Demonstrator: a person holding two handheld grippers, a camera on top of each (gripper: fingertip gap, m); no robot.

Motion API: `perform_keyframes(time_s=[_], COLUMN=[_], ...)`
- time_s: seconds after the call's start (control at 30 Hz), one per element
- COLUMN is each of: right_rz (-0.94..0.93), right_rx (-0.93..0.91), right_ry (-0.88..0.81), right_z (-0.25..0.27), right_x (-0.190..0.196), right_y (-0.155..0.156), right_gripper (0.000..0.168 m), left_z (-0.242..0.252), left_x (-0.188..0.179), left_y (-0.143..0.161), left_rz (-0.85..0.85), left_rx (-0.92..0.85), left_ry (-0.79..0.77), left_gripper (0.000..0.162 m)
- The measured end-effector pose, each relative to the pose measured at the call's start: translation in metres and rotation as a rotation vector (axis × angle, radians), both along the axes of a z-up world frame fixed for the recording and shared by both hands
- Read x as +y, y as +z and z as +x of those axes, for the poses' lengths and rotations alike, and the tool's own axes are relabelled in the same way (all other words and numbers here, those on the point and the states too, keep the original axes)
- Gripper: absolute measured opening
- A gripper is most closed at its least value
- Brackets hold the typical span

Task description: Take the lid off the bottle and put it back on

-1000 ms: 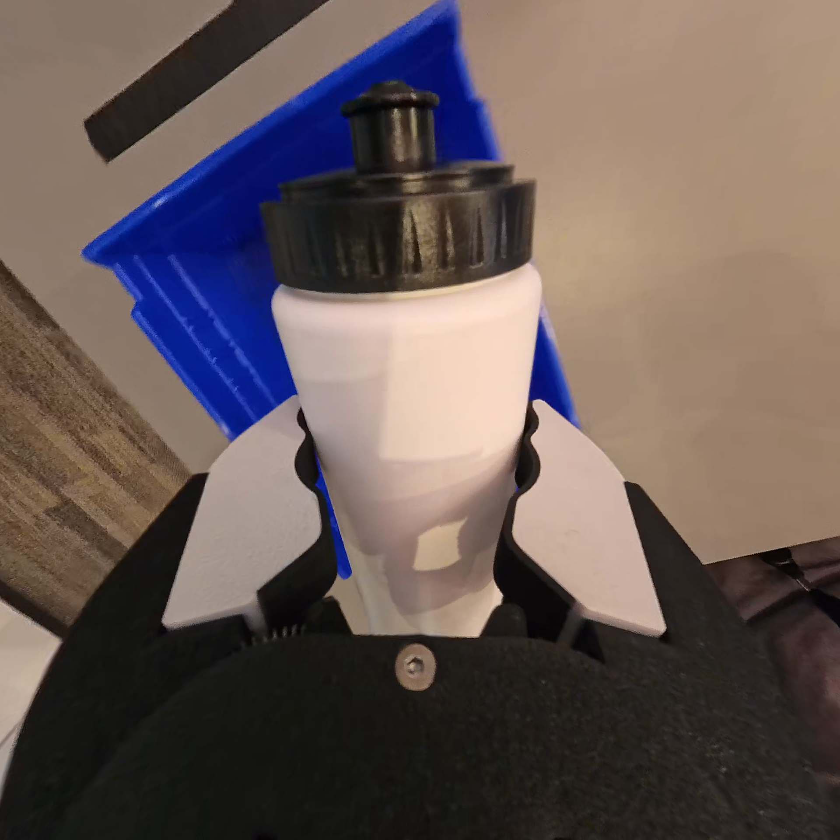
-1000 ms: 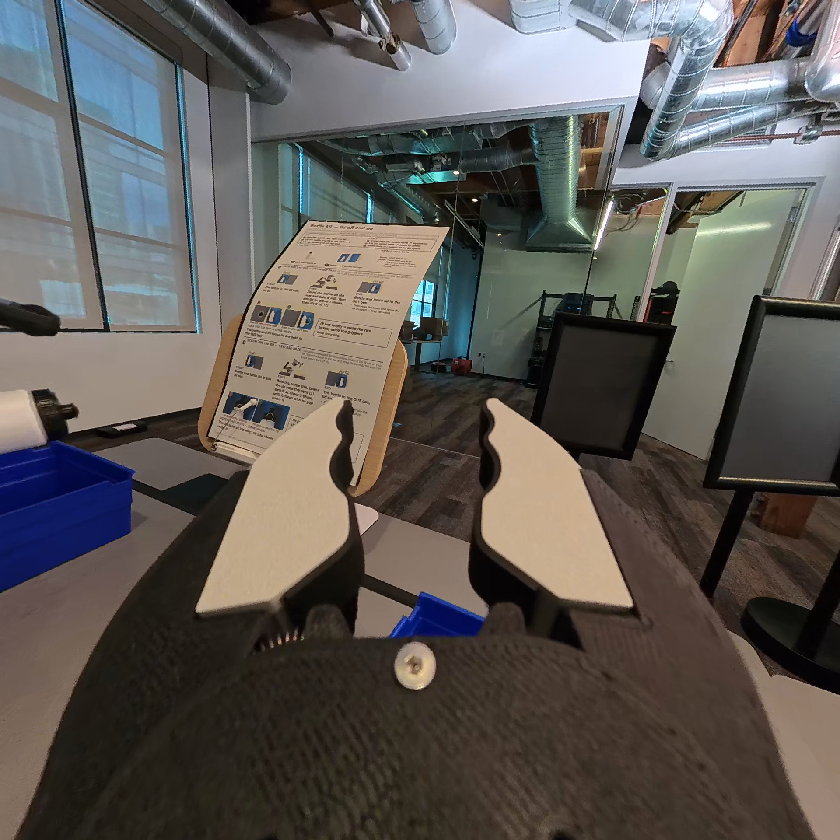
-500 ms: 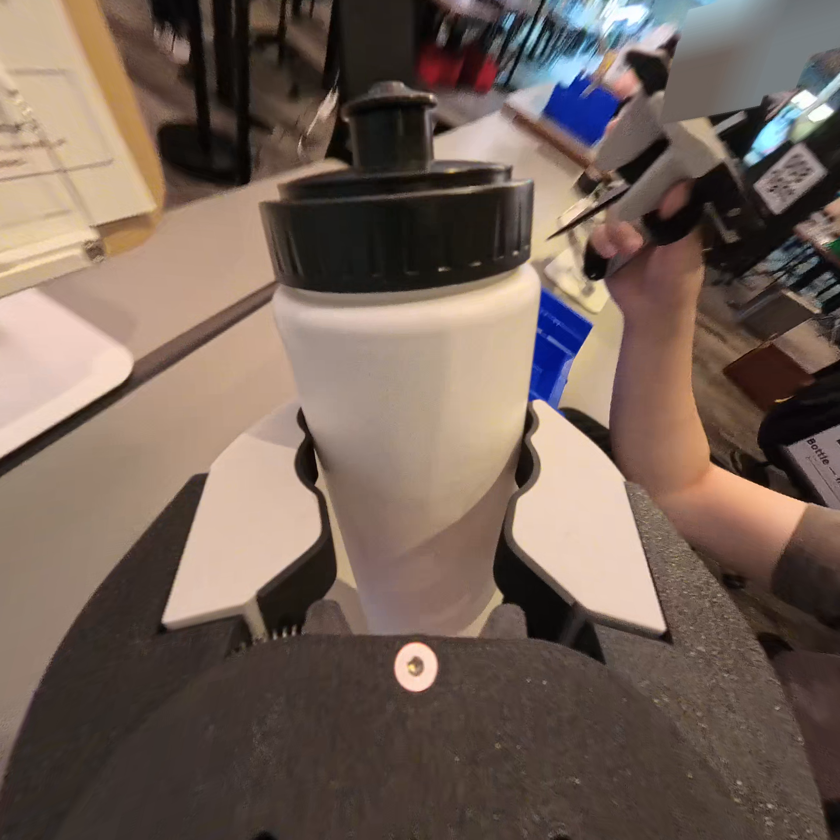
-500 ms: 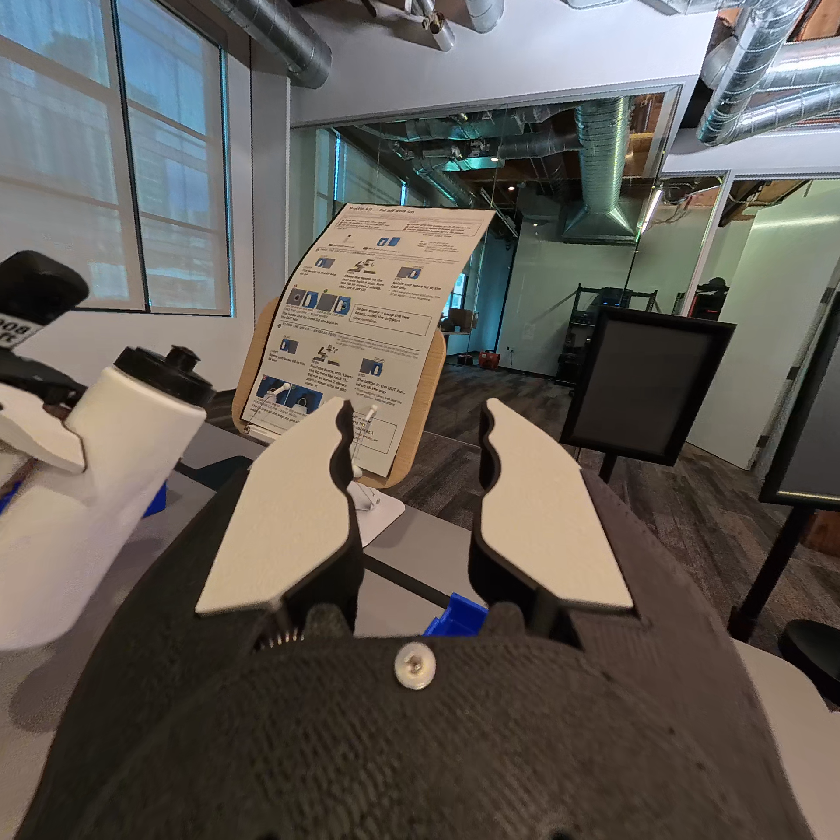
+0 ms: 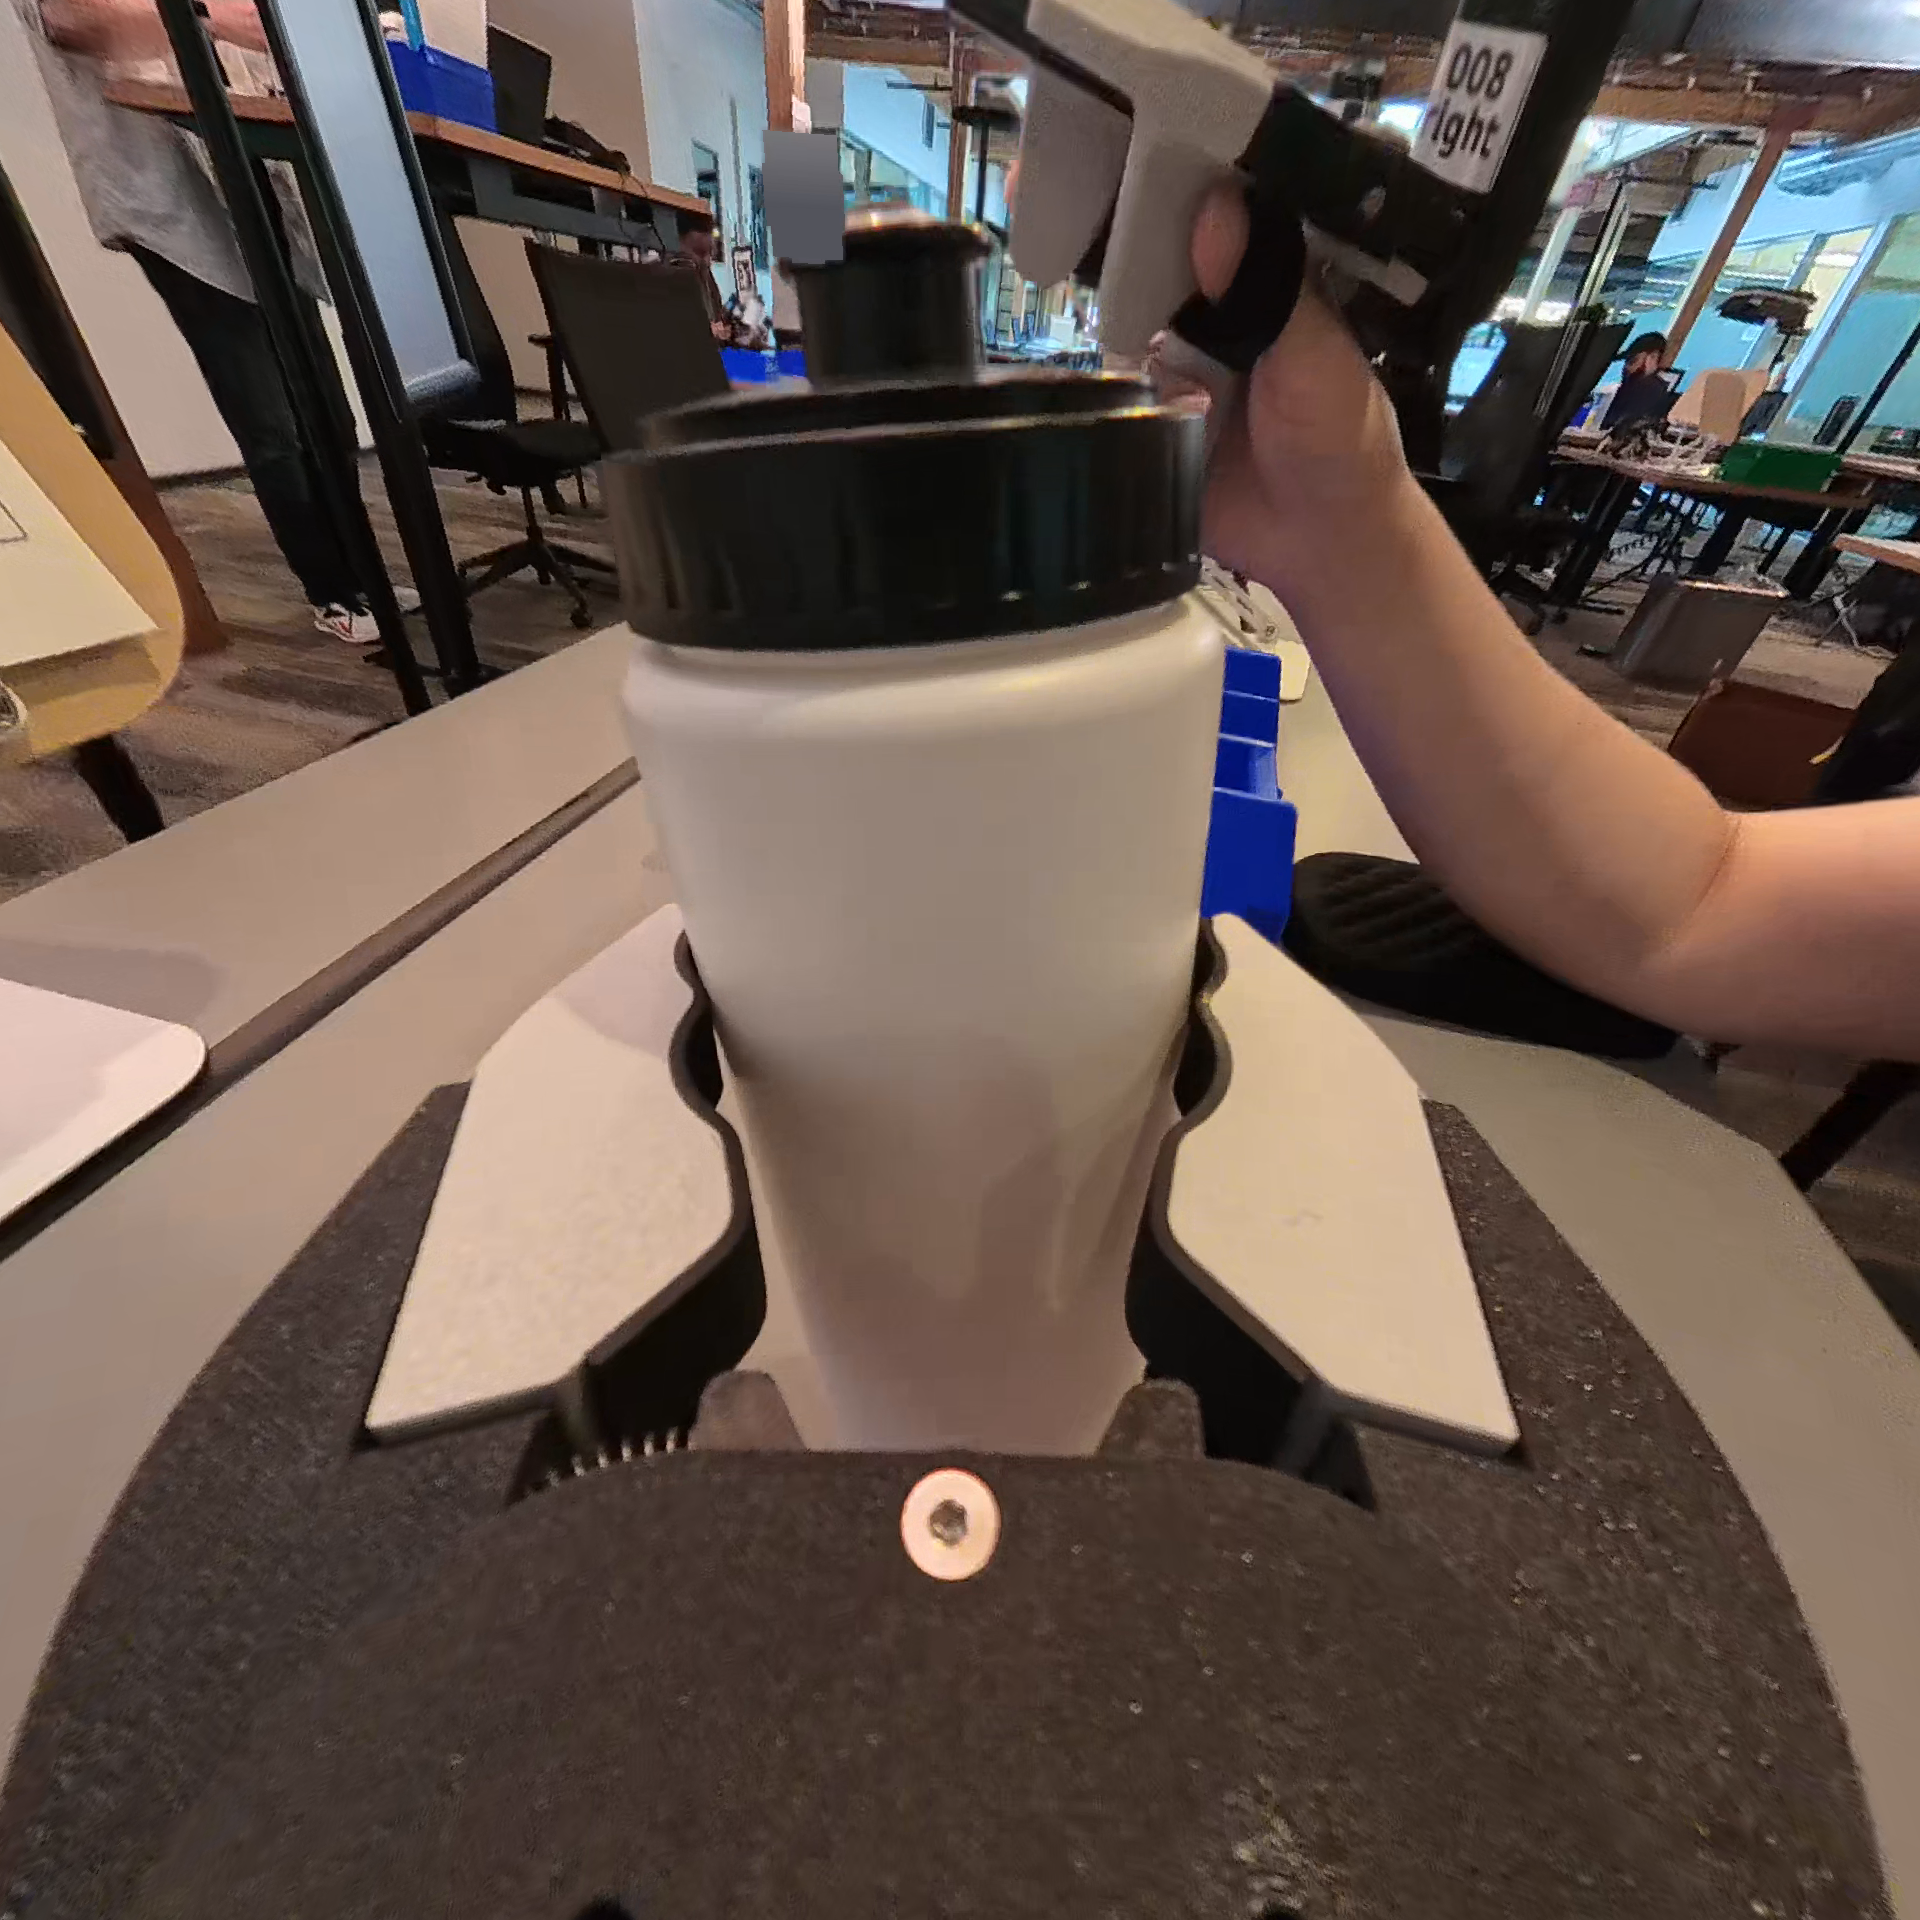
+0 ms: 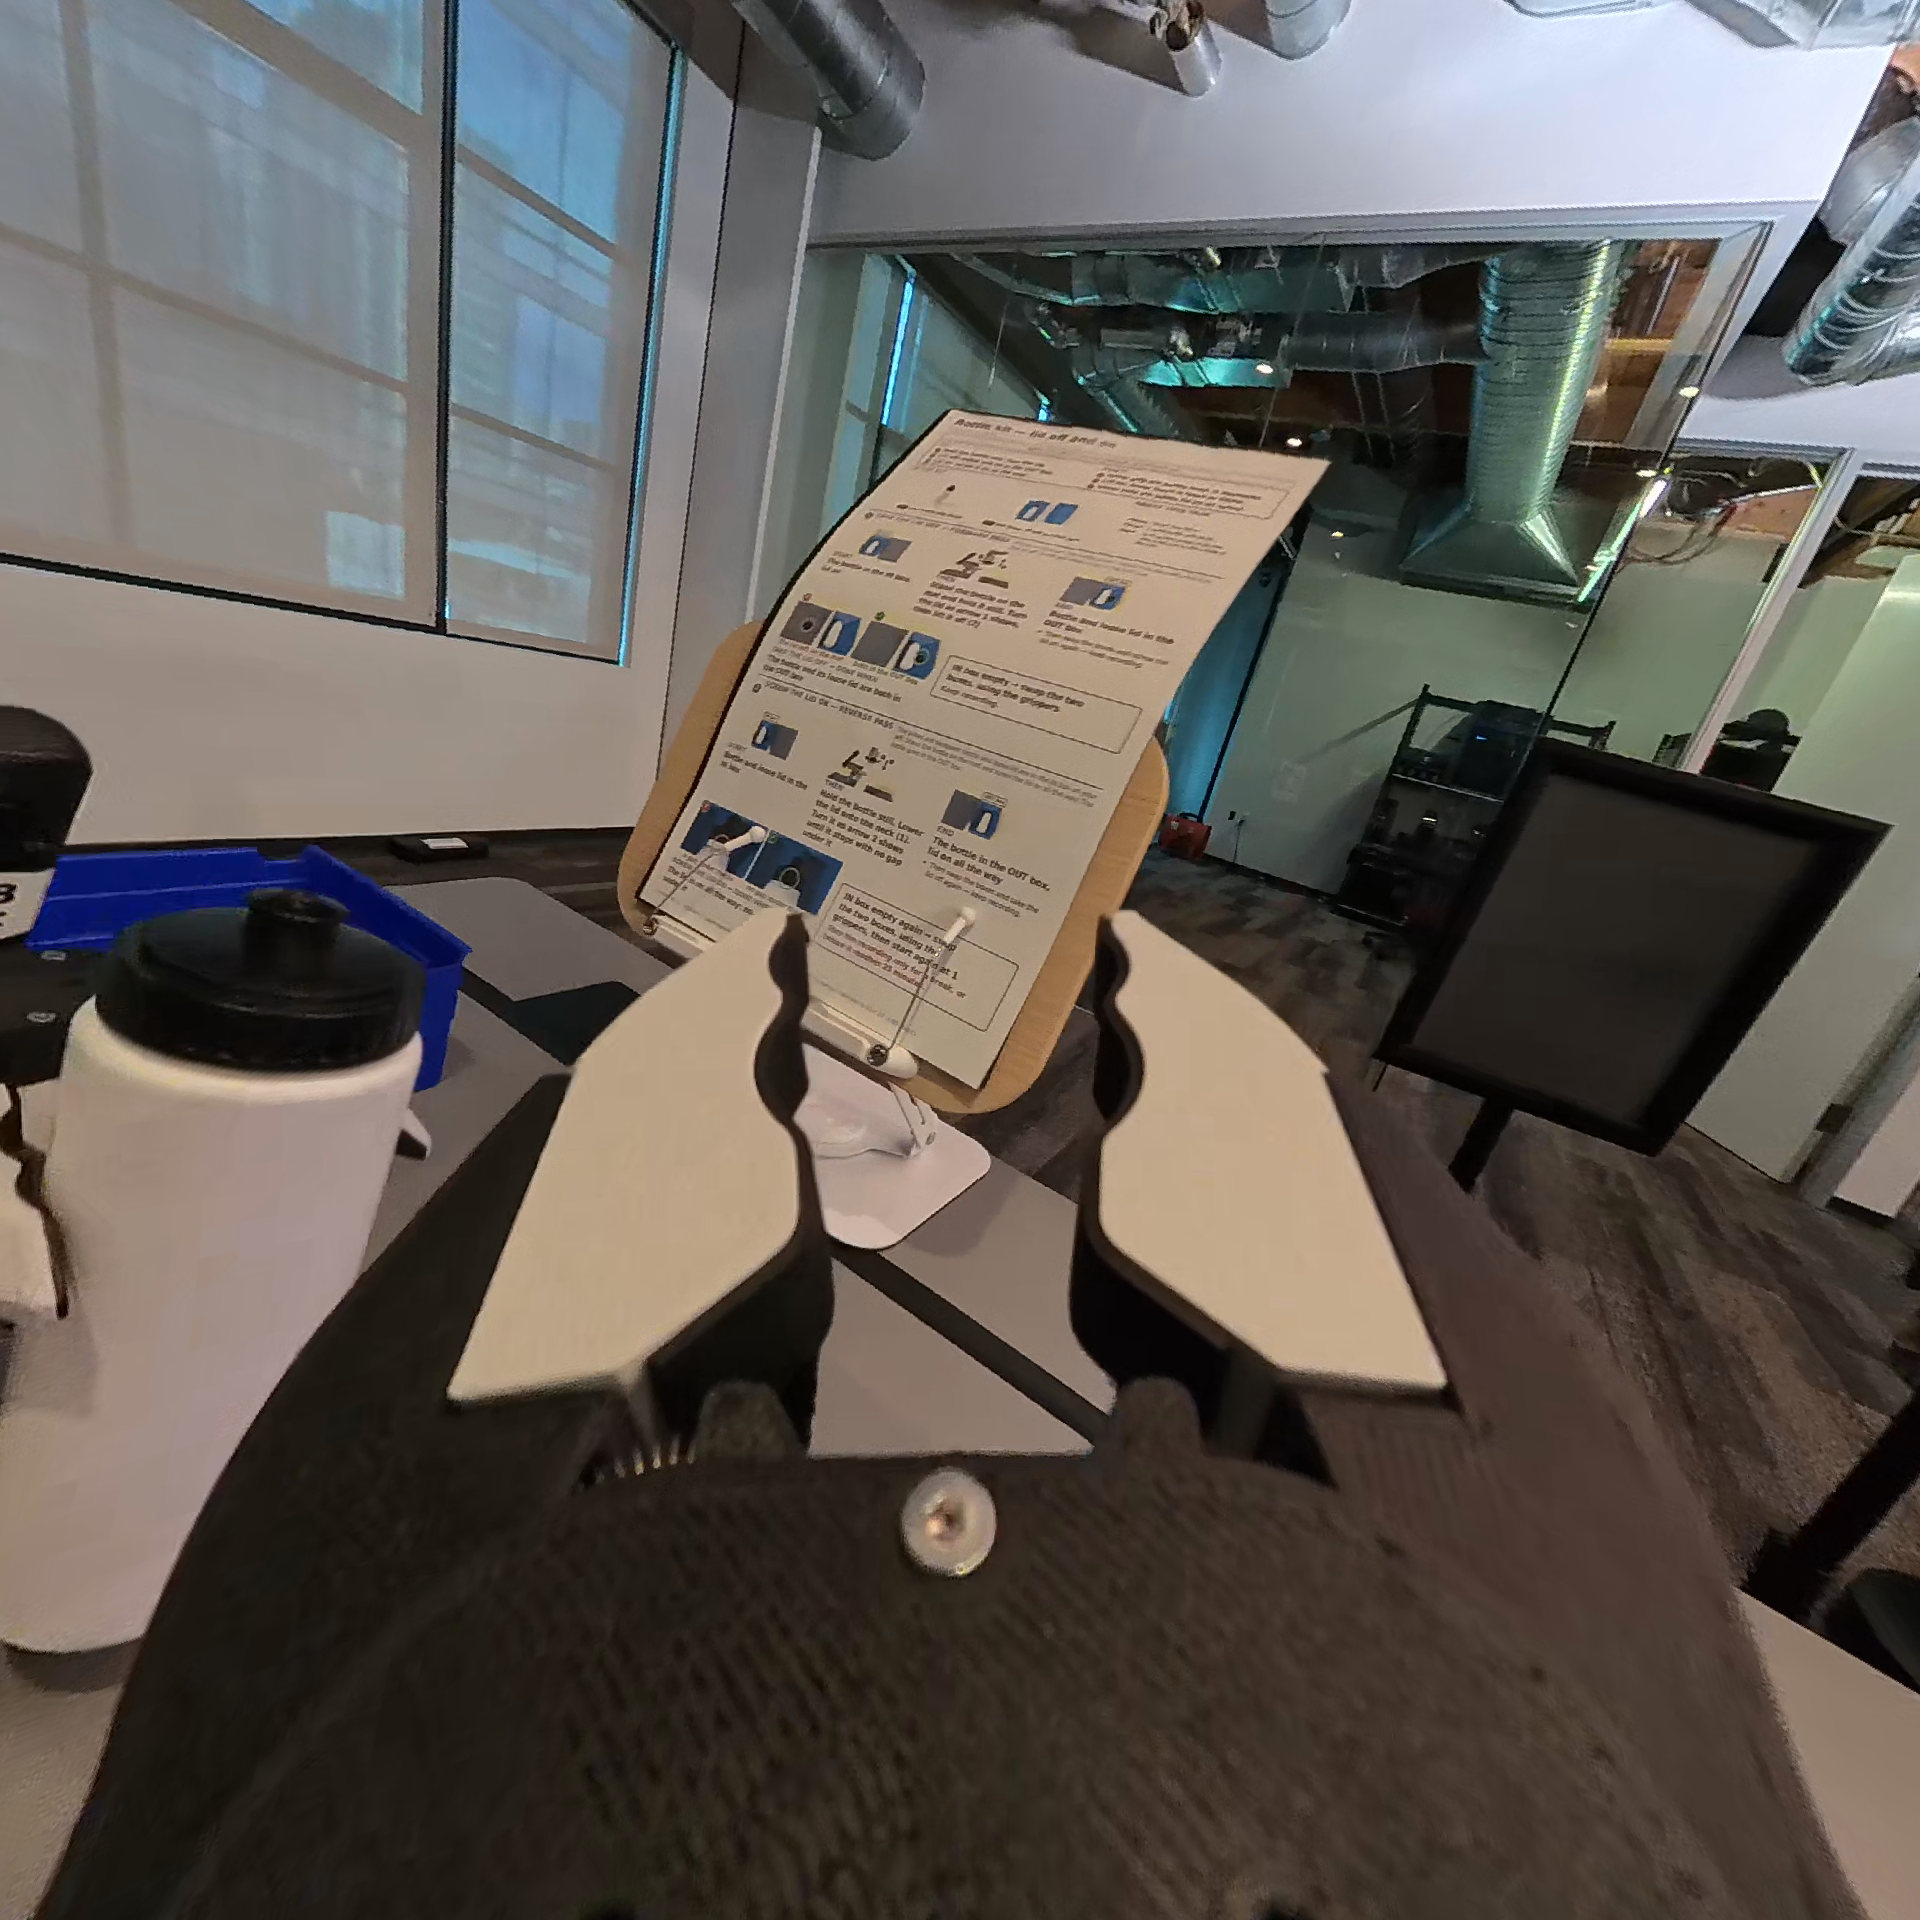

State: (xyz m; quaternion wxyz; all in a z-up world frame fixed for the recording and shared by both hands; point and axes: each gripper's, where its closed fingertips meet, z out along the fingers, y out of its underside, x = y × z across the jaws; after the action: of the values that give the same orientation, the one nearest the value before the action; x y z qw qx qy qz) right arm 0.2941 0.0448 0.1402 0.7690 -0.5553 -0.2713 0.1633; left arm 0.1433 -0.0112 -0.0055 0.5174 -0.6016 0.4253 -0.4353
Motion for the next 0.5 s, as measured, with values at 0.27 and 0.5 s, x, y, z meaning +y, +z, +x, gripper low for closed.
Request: perform_keyframes(time_s=[0.27,0.5], right_rz=[0.025,0.026], right_rx=[-0.049,-0.058], right_ry=[0.01,0.038], right_z=[-0.024,-0.039], right_x=[-0.001,-0.006], right_y=[-0.011,-0.017], right_gripper=[0.054,0.054], left_z=[-0.009,-0.012], left_x=[0.004,0.005], left_y=[-0.007,-0.019], left_rz=[0.07,0.051], left_rx=[-0.032,-0.035], left_ry=[0.041,0.057], left_gripper=[0.087,0.087])
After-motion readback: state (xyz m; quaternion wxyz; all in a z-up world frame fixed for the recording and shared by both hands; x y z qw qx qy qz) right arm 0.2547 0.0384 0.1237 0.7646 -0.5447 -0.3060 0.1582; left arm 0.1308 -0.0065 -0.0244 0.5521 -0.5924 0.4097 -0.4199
